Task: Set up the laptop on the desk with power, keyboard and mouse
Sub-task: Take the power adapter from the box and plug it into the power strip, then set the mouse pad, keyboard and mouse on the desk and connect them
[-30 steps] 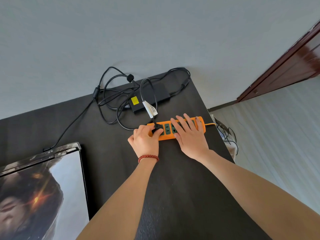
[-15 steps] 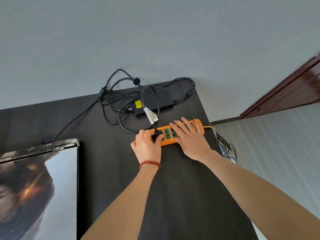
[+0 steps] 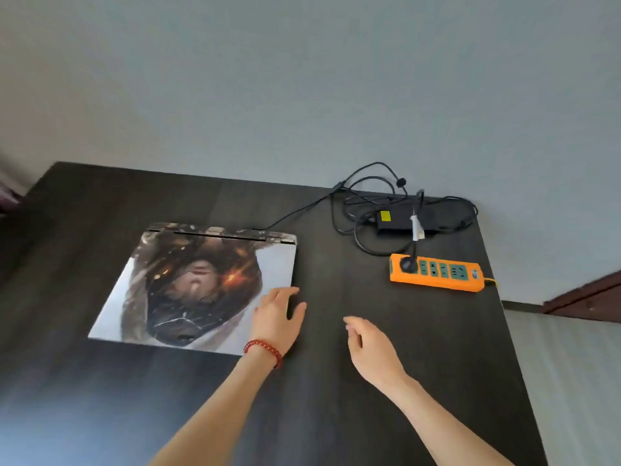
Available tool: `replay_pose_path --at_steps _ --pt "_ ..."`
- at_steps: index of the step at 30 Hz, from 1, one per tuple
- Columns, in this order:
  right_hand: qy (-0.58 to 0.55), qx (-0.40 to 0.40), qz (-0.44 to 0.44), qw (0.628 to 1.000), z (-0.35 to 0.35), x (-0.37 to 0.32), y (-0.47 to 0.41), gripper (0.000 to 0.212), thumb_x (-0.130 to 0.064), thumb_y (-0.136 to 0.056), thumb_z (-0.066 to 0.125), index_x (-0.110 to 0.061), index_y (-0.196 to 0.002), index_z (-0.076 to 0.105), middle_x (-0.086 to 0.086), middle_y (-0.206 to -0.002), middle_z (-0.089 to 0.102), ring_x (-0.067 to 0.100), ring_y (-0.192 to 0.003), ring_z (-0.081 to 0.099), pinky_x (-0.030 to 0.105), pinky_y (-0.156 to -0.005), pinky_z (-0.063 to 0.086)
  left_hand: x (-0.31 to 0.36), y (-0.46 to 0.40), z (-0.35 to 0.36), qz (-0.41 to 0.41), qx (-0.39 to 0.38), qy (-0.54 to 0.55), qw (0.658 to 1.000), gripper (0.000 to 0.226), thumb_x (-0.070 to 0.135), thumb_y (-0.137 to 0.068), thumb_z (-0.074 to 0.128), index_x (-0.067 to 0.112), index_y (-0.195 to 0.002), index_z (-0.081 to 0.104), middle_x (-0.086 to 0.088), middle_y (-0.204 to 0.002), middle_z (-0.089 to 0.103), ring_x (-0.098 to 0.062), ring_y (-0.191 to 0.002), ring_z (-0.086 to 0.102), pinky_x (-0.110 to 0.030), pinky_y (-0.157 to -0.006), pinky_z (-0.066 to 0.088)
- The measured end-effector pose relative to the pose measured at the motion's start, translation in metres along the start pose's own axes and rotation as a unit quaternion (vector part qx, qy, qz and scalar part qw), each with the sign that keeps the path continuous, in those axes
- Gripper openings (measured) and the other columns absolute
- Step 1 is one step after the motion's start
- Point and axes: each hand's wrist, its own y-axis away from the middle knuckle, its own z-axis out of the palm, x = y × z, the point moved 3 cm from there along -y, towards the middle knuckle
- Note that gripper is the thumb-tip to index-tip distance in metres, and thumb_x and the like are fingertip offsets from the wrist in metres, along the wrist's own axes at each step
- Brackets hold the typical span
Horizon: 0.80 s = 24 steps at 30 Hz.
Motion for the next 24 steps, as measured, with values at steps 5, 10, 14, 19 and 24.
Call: replay_pose_path --at_steps 5,10,14,19,24 --pt "0.014 -0.096 -0.069 0.993 0.089 -0.114 0.034 0.033 -0.022 -0.097 0.036 -0.019 -0.127 0.050 0.000 -0.127 0.059 0.018 -0.117 0.053 0.031 -0.098 0.042 -0.113 0.084 -0.109 -0.092 0.086 0.078 0.989 0.028 0.022 -0.086 0.058 0.018 -0.113 0.062 -0.001 -0.113 0.063 -0.018 -0.101 0.060 -0.021 -0.087 0.041" --pt "0.024 -0.156 -0.165 0.973 0.227 -0.252 0.103 0.032 -0.017 -0.095 0.038 -0.018 -0.122 0.055 0.001 -0.119 0.064 0.019 -0.110 0.057 0.027 -0.092 0.040 -0.260 0.217 -0.227 -0.200 0.189 0.086 0.958 0.025 0.018 -0.086 0.058 0.012 -0.110 0.063 -0.005 -0.108 0.064 -0.020 -0.098 0.062 -0.021 -0.085 0.041" --pt "0.023 -0.237 -0.215 0.947 0.338 -0.335 0.161 0.030 -0.014 -0.094 0.039 -0.016 -0.120 0.056 0.003 -0.115 0.066 0.020 -0.107 0.058 0.029 -0.091 0.042 -0.357 0.328 -0.291 -0.274 0.255 0.085 0.923 0.022 0.021 -0.087 0.056 0.014 -0.107 0.064 -0.005 -0.106 0.067 -0.021 -0.097 0.063 -0.028 -0.086 0.048" --pt "0.068 -0.354 -0.264 0.895 0.459 -0.407 0.222 0.031 -0.016 -0.095 0.038 -0.019 -0.119 0.057 0.003 -0.116 0.065 0.018 -0.104 0.057 0.024 -0.084 0.041 -0.454 0.454 -0.321 -0.417 0.331 0.144 0.834 0.024 0.021 -0.089 0.054 0.016 -0.111 0.061 -0.006 -0.109 0.066 -0.018 -0.096 0.061 -0.024 -0.085 0.045" --pt "0.123 -0.414 -0.265 0.862 0.539 -0.439 0.240 0.032 -0.018 -0.094 0.038 -0.021 -0.120 0.056 0.002 -0.119 0.062 0.018 -0.108 0.054 0.026 -0.088 0.040 -0.519 0.504 -0.316 -0.514 0.326 0.179 0.773 0.026 0.020 -0.089 0.053 0.014 -0.114 0.059 -0.008 -0.116 0.064 -0.024 -0.107 0.059 -0.031 -0.093 0.046"
